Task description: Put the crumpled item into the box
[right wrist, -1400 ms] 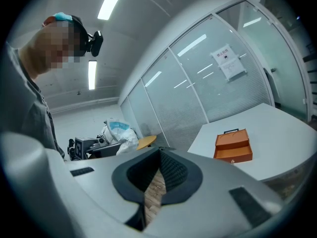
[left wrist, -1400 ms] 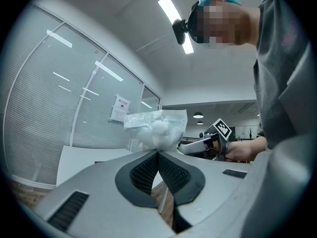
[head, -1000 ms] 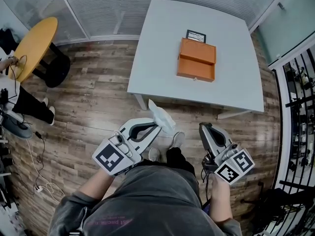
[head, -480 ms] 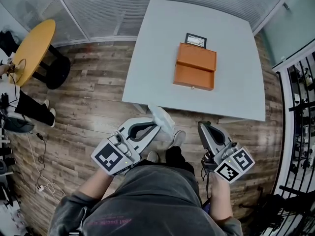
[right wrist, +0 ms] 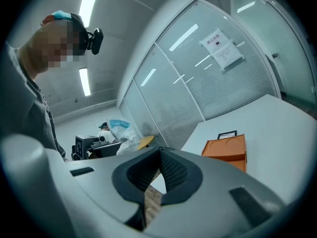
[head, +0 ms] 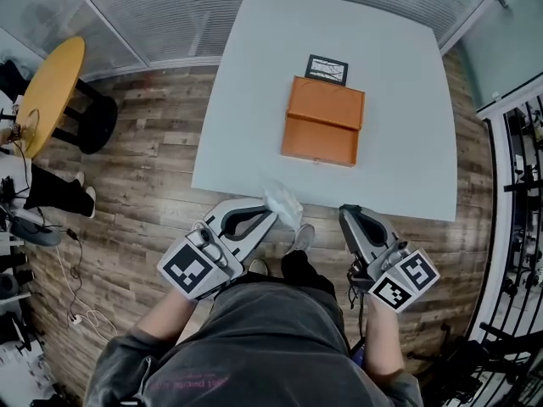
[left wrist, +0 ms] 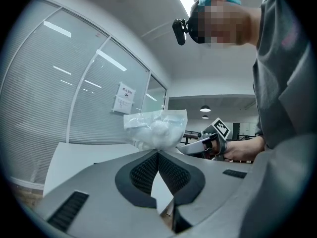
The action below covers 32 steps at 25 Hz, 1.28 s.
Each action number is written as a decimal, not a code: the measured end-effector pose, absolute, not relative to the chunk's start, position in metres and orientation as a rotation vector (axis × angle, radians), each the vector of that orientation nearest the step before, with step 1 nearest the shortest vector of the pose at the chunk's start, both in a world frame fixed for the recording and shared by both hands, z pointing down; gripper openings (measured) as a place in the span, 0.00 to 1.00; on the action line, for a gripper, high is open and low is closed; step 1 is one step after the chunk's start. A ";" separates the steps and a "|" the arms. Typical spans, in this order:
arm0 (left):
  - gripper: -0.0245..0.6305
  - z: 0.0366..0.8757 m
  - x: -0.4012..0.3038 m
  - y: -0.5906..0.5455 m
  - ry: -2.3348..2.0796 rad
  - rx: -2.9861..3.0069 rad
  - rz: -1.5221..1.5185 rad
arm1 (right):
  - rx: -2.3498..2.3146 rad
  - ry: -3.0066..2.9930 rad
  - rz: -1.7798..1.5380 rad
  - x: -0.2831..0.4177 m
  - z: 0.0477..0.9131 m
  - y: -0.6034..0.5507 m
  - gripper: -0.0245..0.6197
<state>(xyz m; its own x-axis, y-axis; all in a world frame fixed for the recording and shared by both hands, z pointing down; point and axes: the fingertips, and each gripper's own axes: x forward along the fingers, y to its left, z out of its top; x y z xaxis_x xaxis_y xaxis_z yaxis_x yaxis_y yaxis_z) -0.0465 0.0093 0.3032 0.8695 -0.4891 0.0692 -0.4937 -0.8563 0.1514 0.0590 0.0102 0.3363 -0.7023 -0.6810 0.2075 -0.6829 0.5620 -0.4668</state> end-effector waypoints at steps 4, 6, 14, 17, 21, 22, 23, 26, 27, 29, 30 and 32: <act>0.06 0.305 -0.023 -0.015 -0.789 2.868 0.046 | 1.174 -2.775 0.858 0.080 0.345 -0.014 0.04; 0.06 0.305 -0.012 -0.027 -0.805 2.861 0.052 | 1.157 -2.778 0.870 0.091 0.347 -0.027 0.04; 0.06 0.311 0.013 -0.071 -0.869 2.829 0.099 | 1.090 -2.790 0.905 0.118 0.356 -0.071 0.04; 0.06 0.315 0.028 -0.084 -0.890 2.820 0.125 | 1.069 -2.802 0.922 0.133 0.358 -0.084 0.04; 0.06 0.317 0.034 -0.092 -0.910 2.817 0.152 | 1.057 -2.810 0.930 0.142 0.359 -0.092 0.04; 0.06 0.318 0.036 -0.094 -0.912 2.816 0.160 | 1.056 -2.811 0.932 0.145 0.359 -0.095 0.04; 0.06 0.320 0.038 -0.095 -0.913 2.815 0.168 | 1.056 -2.812 0.933 0.147 0.360 -0.097 0.04; 0.06 0.324 0.044 -0.098 -0.920 2.815 0.182 | 1.058 -2.816 0.936 0.154 0.365 -0.101 0.04; 0.06 0.325 0.046 -0.100 -0.922 2.815 0.189 | 1.057 -2.818 0.937 0.156 0.365 -0.103 0.04; 0.06 0.327 0.051 -0.104 -0.922 2.815 0.207 | 1.054 -2.822 0.940 0.160 0.364 -0.105 0.04; 0.06 0.329 0.052 -0.105 -0.921 2.812 0.216 | 1.054 -2.822 0.942 0.162 0.364 -0.107 0.04; 0.06 0.331 0.055 -0.109 -0.917 2.810 0.220 | 1.060 -2.821 0.946 0.166 0.366 -0.109 0.04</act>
<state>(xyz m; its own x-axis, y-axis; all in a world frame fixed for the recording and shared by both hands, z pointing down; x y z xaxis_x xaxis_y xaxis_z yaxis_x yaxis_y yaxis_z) 0.0554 -0.1094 0.3307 0.7992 -0.5687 0.1945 -0.5950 -0.7943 0.1224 0.1658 -0.1094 0.3659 -0.7746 -0.6045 0.1857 -0.5943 0.5954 -0.5406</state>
